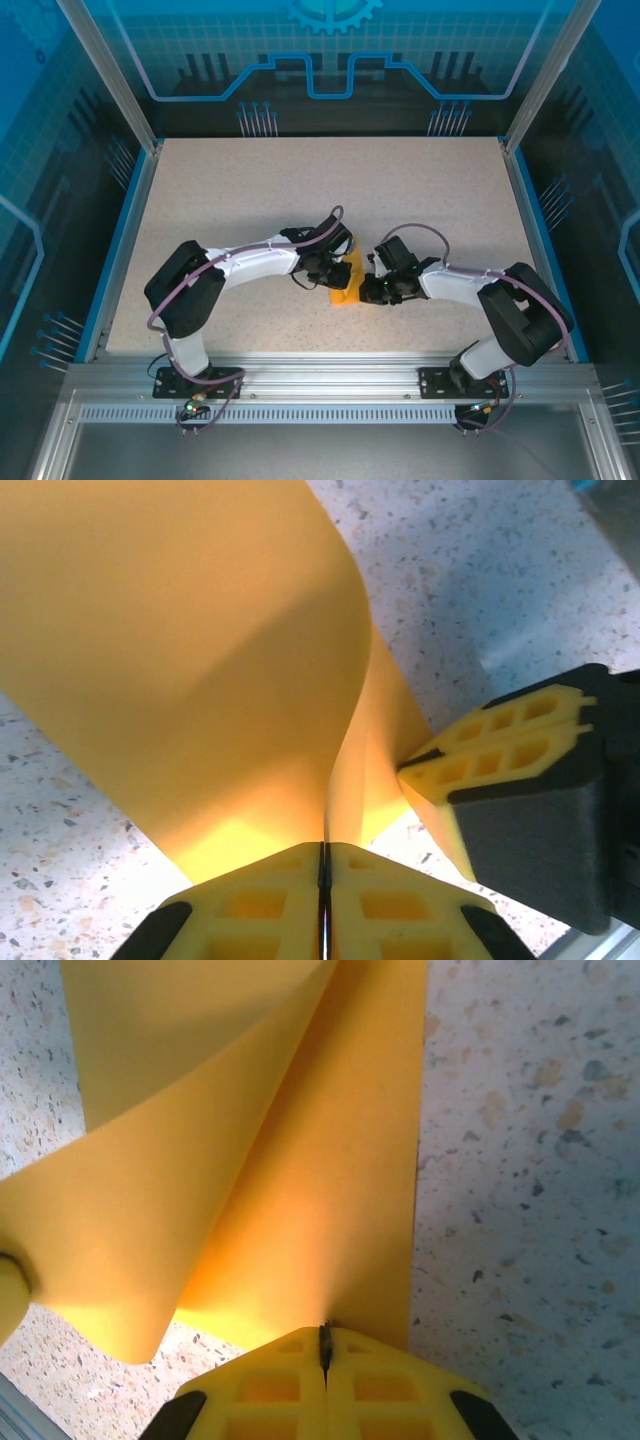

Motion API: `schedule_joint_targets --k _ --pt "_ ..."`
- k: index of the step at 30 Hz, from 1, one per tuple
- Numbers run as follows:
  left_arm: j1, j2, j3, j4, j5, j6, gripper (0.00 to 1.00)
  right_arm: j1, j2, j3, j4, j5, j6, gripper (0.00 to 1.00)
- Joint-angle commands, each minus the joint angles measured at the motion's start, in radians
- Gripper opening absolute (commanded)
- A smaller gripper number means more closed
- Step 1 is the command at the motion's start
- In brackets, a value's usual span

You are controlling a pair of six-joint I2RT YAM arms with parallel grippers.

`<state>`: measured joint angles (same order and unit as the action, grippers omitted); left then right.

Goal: Fold a paper plane with a square sheet of paper (fold left side to right side)
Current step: Fold the triangle a second time at the center of the table.

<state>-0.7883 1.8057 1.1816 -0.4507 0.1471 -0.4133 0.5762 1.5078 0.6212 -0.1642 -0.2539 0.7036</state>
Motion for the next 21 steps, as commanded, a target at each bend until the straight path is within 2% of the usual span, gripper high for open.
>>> schedule_joint_targets --k 1,21 --pt "0.014 0.031 0.014 -0.025 -0.017 -0.002 0.11 0.014 0.026 0.015 -0.069 0.037 -0.01 0.03" --pt "0.061 0.092 0.034 -0.034 -0.057 0.017 0.1 0.025 0.051 0.017 -0.081 0.036 -0.027 0.03"
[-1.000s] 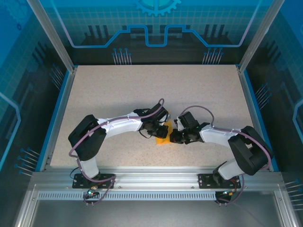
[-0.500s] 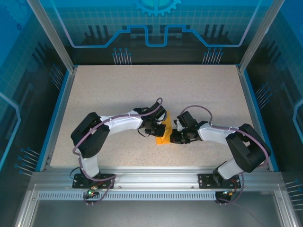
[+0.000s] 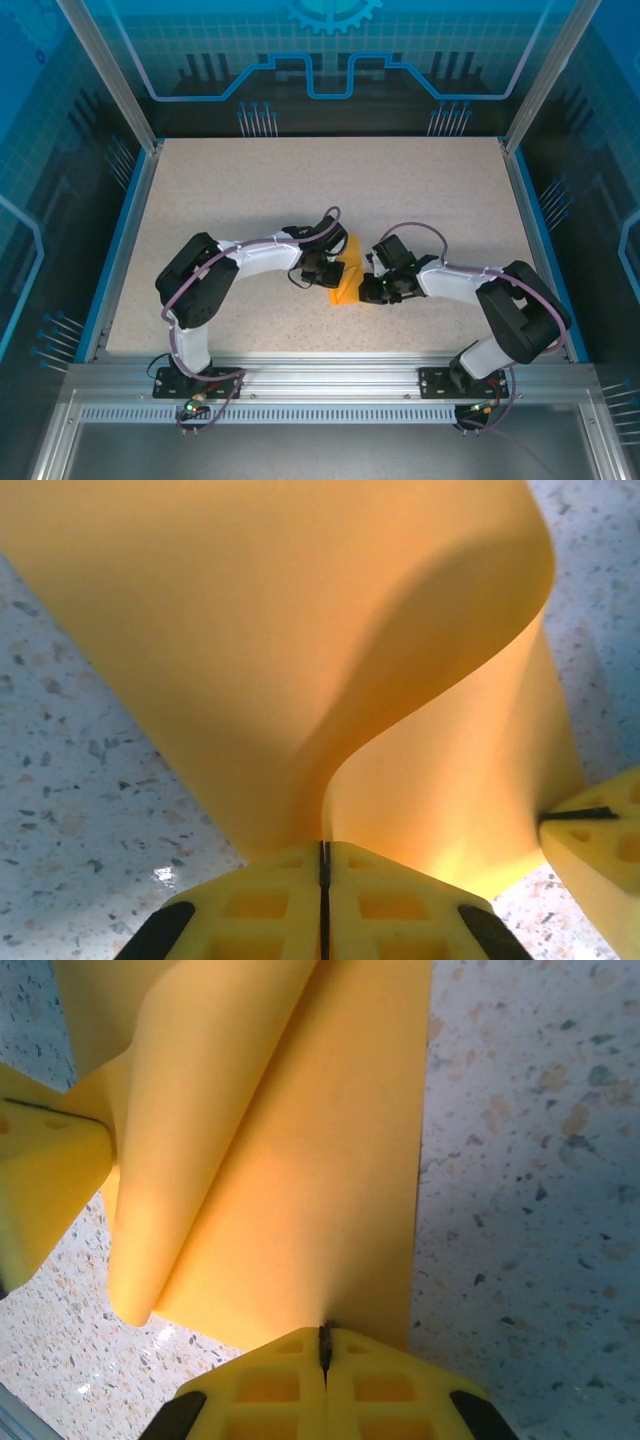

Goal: Fold a paper plane with a square sheet of paper (fold left side to right side)
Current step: Fold the triangle a second time at the center of the table.

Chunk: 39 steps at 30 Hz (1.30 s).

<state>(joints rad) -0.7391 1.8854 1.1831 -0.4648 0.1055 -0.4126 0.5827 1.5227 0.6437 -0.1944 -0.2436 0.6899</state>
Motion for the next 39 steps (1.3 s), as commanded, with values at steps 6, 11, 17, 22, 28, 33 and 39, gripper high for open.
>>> schedule_joint_targets --k 6,11,17,22,28,33,39 --pt "0.021 0.024 0.044 -0.02 -0.023 0.026 0.1 0.017 0.039 -0.009 -0.053 0.028 -0.015 0.03" --pt "0.022 0.033 0.053 -0.026 -0.033 0.03 0.1 0.019 0.042 -0.01 -0.055 0.028 -0.016 0.03" --pt "0.023 0.029 0.052 -0.035 -0.049 0.032 0.1 0.018 0.042 -0.013 -0.06 0.031 -0.018 0.03" --pt "0.023 0.016 0.041 -0.041 -0.063 0.035 0.1 0.019 0.044 -0.012 -0.063 0.034 -0.021 0.03" --pt "0.023 0.01 0.039 -0.049 -0.079 0.037 0.1 0.019 0.045 -0.012 -0.066 0.033 -0.021 0.03" --pt "0.022 0.006 0.038 -0.055 -0.091 0.041 0.1 0.019 0.046 -0.01 -0.071 0.037 -0.023 0.03" --pt "0.023 0.015 0.039 -0.044 -0.089 0.041 0.1 0.018 0.048 -0.009 -0.074 0.036 -0.024 0.03"
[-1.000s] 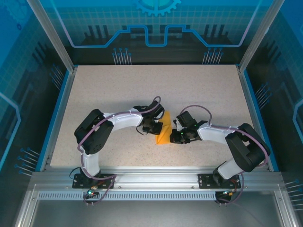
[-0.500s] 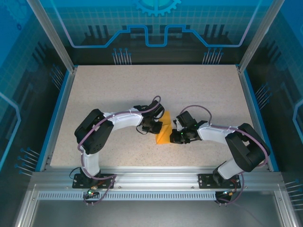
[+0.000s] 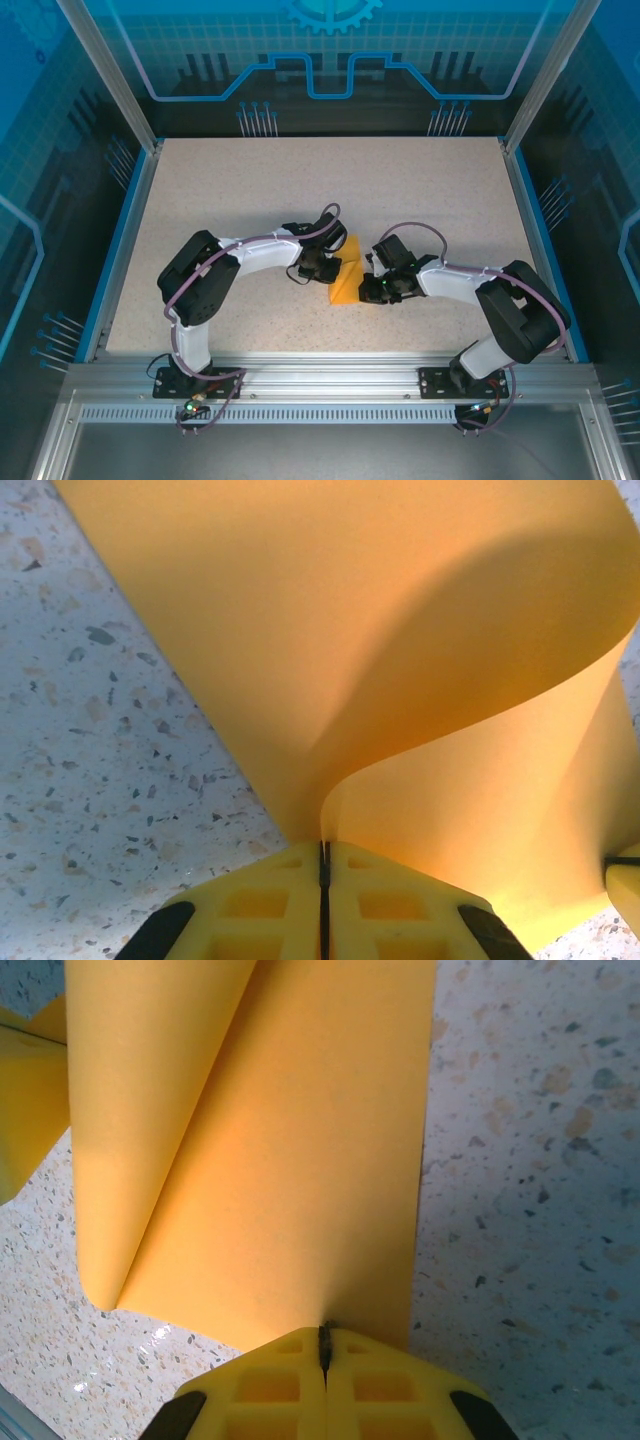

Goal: Fold a paper plane with a square sheet of paper (fold left side to right side)
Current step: Fold the triangle a second time at the center of the table.

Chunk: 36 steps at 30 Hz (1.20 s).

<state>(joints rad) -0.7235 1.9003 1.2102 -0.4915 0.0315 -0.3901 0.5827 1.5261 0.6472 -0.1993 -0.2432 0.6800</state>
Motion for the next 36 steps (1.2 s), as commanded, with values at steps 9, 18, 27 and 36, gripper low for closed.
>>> schedule_joint_targets --k 9,18,27,36 --pt "0.007 0.025 0.017 -0.005 -0.004 0.019 0.1 0.019 0.043 -0.013 -0.072 0.035 -0.017 0.03" --pt "0.008 0.043 0.007 -0.006 0.008 0.022 0.11 0.018 0.046 -0.011 -0.072 0.035 -0.017 0.03" --pt "0.007 0.042 -0.007 -0.01 0.01 0.025 0.11 -0.006 -0.023 -0.014 -0.011 -0.024 -0.009 0.03" --pt "0.006 0.037 -0.02 -0.004 0.018 0.025 0.1 -0.051 -0.072 -0.04 0.285 -0.133 0.115 0.02"
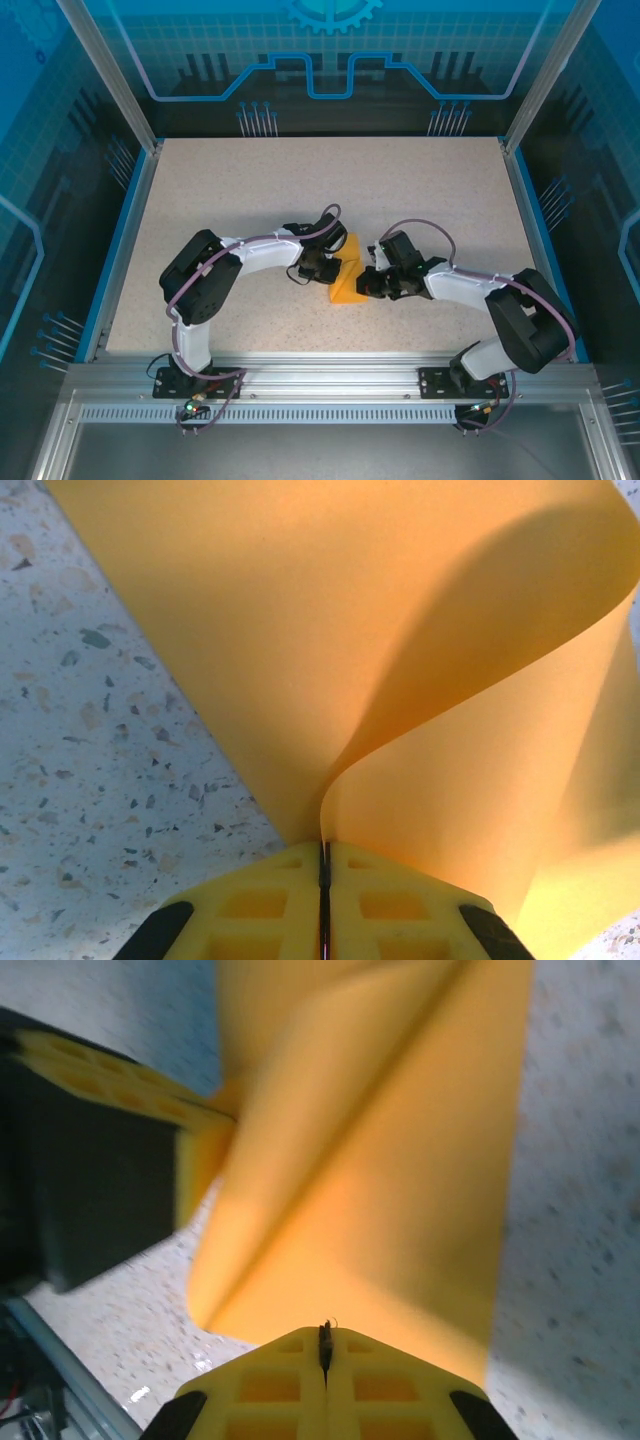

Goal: Fold a paper plane with a square sheet of paper (fold left side to right side)
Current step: Fold the triangle a second time at the center of the table.

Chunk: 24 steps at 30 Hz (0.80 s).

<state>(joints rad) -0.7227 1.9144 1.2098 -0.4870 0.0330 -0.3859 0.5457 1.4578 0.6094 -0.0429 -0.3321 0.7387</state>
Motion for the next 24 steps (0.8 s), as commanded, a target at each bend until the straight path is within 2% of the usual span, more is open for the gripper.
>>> schedule_joint_targets --k 1,11,24 --pt "0.006 0.023 -0.019 -0.009 0.018 0.021 0.1 -0.013 0.002 0.003 0.148 -0.038 0.069 0.02" --pt "0.004 0.024 -0.021 -0.008 0.022 0.021 0.1 -0.014 0.126 0.064 0.255 -0.037 0.123 0.02" --pt "0.003 0.028 -0.015 -0.009 0.025 0.022 0.1 -0.003 0.22 0.108 0.243 -0.041 0.112 0.02"
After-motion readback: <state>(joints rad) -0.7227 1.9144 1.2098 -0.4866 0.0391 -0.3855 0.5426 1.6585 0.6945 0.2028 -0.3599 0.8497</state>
